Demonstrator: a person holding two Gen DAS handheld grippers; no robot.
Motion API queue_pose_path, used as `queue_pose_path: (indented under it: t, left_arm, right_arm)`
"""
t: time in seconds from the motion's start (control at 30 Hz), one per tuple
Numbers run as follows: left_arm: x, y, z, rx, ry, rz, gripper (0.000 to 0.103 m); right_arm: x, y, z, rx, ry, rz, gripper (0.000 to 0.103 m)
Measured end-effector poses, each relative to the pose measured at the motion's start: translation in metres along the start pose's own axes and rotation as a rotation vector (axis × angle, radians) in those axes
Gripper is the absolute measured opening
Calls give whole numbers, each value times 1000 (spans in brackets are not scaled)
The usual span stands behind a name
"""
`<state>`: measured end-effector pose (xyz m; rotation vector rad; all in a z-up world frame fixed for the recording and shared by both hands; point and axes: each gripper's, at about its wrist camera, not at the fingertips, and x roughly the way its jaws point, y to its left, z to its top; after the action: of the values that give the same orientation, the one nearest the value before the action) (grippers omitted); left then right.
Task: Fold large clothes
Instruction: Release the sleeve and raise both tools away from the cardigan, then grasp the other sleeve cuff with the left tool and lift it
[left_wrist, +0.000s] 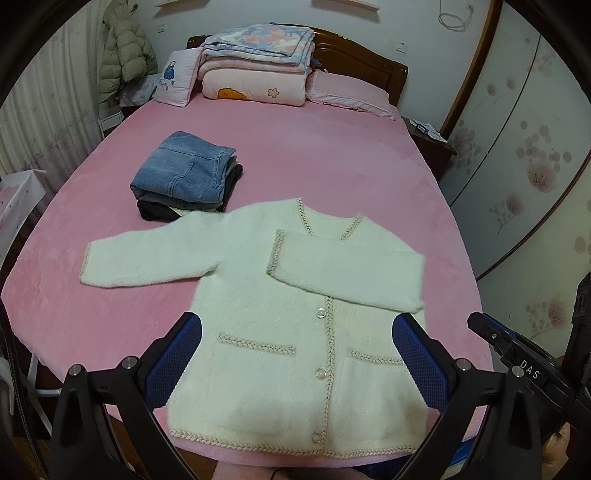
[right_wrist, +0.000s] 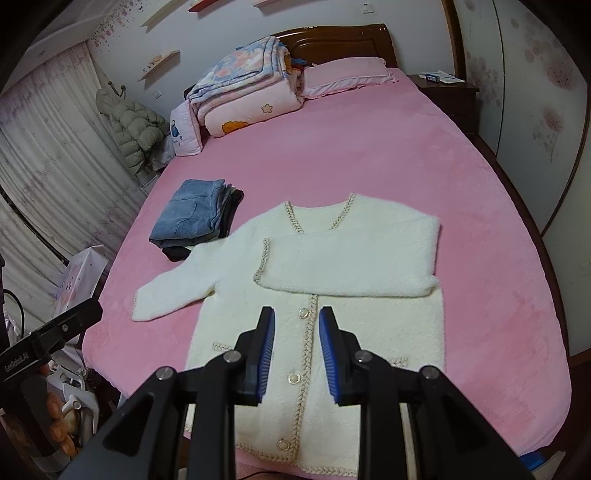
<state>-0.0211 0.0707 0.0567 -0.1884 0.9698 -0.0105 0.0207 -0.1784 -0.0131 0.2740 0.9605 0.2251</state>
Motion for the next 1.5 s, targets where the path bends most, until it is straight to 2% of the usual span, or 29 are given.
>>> queue_pose_path:
  t: [0.13,0.17,0.27,0.43,0.53,0.73,0.83,1.03,1.17,1.37,1.5]
  left_arm:
    - [-7,22,2,-34,-23,-14,102]
    - [-9,31,4,-40,-37,-19,102]
    - [-13,56,11,-27,-68,-43,102]
    - [-16,111,25,8,-70,-64,102]
    - [-14,160,41,17,-50,-55,102]
    - [13,284,63,-84,-28,-38,102]
    - [40,347,64,-178,-15,-28,102]
    - [124,446,52,-317,118,-51,99]
    - [179,501,26,-507,165,-79,98]
    - [262,555,-17,-749,229,-76,87]
    - [304,571,-38,-867,236,-107,67]
  right_arm:
    - [-1,12,-2,-15,-32,-11,25]
    - [-1,18,-3,-29,-43,-20,28]
    - [1,36,-1,-66,-62,-45,47]
    - [13,81,6,-98,-97,-87,48]
    - [29,116,14,-99,-112,-135,48]
    - [80,187,34,-79,-82,-204,48]
    - [117,231,40,-101,-53,-219,48]
    - [191,306,38,-151,21,-199,48]
    - [242,344,28,-200,107,-182,48]
    - [302,367,16,-207,203,-185,48]
    - [322,370,11,-205,236,-191,48]
